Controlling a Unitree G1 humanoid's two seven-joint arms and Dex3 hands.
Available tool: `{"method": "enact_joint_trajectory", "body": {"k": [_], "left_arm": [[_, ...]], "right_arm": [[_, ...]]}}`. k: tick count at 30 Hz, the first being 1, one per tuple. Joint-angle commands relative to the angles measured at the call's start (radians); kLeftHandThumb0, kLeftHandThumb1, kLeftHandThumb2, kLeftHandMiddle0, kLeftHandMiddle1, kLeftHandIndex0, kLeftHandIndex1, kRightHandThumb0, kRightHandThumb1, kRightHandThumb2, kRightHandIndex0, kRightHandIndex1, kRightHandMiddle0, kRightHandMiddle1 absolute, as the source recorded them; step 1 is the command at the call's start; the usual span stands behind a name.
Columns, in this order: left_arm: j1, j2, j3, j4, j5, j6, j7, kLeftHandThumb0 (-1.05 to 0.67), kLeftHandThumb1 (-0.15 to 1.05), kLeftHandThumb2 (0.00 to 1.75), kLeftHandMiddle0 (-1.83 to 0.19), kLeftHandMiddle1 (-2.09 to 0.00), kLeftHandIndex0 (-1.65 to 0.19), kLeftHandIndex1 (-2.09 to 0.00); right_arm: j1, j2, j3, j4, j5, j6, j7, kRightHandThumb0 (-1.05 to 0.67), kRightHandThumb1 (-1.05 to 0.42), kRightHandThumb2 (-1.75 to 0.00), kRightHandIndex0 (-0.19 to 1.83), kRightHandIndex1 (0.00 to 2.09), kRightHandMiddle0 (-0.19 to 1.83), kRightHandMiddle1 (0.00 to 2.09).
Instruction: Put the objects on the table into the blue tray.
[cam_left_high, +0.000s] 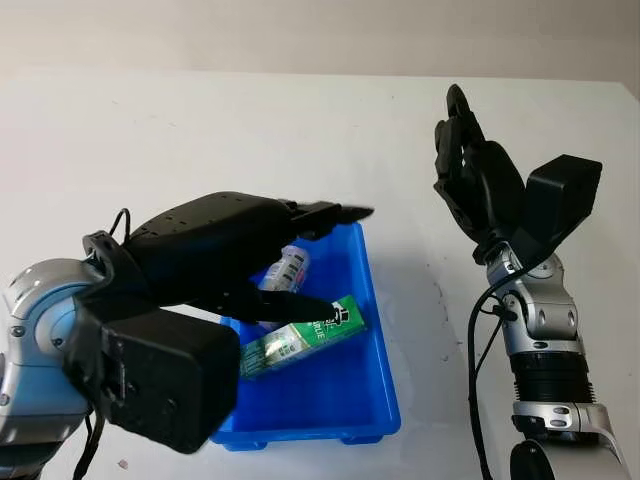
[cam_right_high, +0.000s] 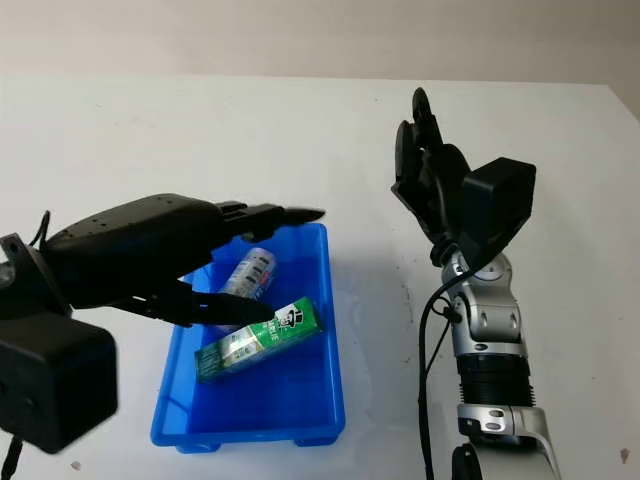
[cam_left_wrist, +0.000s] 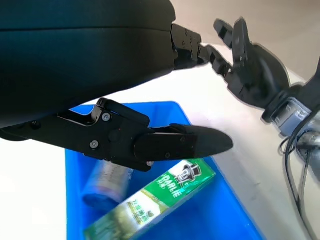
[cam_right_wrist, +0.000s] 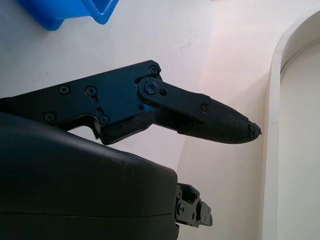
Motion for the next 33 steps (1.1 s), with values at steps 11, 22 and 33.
{"method": "enact_joint_trajectory", "body": {"k": [11, 22, 33], "left_arm": [[-0.048, -0.379, 0.359, 0.512, -0.244, -0.307, 0.582, -0.60, 1.05, 0.65, 0.03, -0.04, 0.08, -0.06], [-0.034, -0.386, 0.418, 0.926, -0.346, -0.562, 0.694, -0.78, 1.05, 0.76, 0.19, 0.00, 0.19, 0.00], [-0.093, -0.348, 0.405, 1.196, -0.442, -0.634, 0.597, -0.81, 1.05, 0.74, 0.19, -0.01, 0.19, 0.00]], "right_arm": [[-0.021, -0.007, -0.002, 0.024, -0.007, -0.035, -0.005, -0.75, -1.05, -0.75, -0.19, 0.00, -0.19, 0.00], [-0.031, -0.008, -0.006, 0.048, -0.014, -0.059, -0.016, -0.75, -1.05, -0.75, -0.19, 0.00, -0.19, 0.00], [-0.043, -0.001, -0.003, 0.051, -0.022, -0.051, -0.059, -0.76, -1.05, -0.73, -0.19, 0.00, -0.19, 0.00]]}}
